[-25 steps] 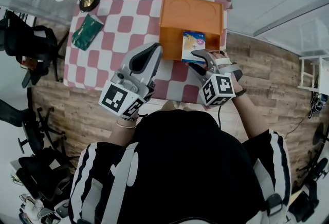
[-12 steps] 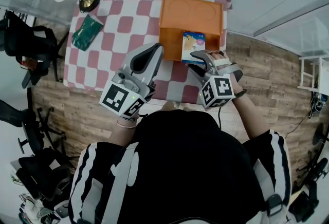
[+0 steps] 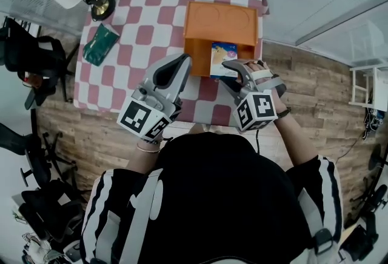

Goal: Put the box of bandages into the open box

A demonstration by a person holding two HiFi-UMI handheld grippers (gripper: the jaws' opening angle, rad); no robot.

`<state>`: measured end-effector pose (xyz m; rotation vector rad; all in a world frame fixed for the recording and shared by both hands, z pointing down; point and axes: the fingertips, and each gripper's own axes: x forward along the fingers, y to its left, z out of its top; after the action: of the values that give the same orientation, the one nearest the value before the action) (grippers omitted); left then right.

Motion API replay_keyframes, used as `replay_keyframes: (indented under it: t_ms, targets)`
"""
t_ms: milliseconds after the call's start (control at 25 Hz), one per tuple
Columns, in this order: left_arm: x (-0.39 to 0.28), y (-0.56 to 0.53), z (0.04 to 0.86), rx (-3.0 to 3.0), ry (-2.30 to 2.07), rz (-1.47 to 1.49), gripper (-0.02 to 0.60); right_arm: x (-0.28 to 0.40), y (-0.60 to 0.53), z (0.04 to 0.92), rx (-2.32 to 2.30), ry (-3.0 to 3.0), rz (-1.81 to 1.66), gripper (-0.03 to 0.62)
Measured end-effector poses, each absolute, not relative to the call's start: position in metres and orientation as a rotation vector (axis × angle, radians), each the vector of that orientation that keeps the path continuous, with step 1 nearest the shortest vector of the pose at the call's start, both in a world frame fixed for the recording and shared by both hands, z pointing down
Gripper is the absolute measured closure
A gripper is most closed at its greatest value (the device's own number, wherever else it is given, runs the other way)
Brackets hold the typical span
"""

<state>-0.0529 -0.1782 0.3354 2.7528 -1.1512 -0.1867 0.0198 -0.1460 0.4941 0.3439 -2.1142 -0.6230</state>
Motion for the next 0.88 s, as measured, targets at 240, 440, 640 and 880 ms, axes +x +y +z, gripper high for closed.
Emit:
replay_keyframes:
  t_ms: [240,440,640,880]
  targets:
    - [-0.048,-0.184,0.332,2.769,-1.131,-0.190,0.581,0.024,-0.161,0.474,0.446,-2.144,-0.619,0.414]
    - [-0.046,-0.190,0.327,2.777,-1.127,-0.202,0.581,0.028,-0.175,0.450,0.575,-2.174,-0.564,0.416]
    - [-0.044,-0.195,0.324,2.785,-1.120,-0.215,0.581,0.030,-0.190,0.430,0.715,-2.277,-0.491,0.418]
    - [-0.040,-0.199,0.320,2.794,-1.109,-0.232,0.581,0.036,-0.200,0.405,0.864,-2.349,-0.416,0.421]
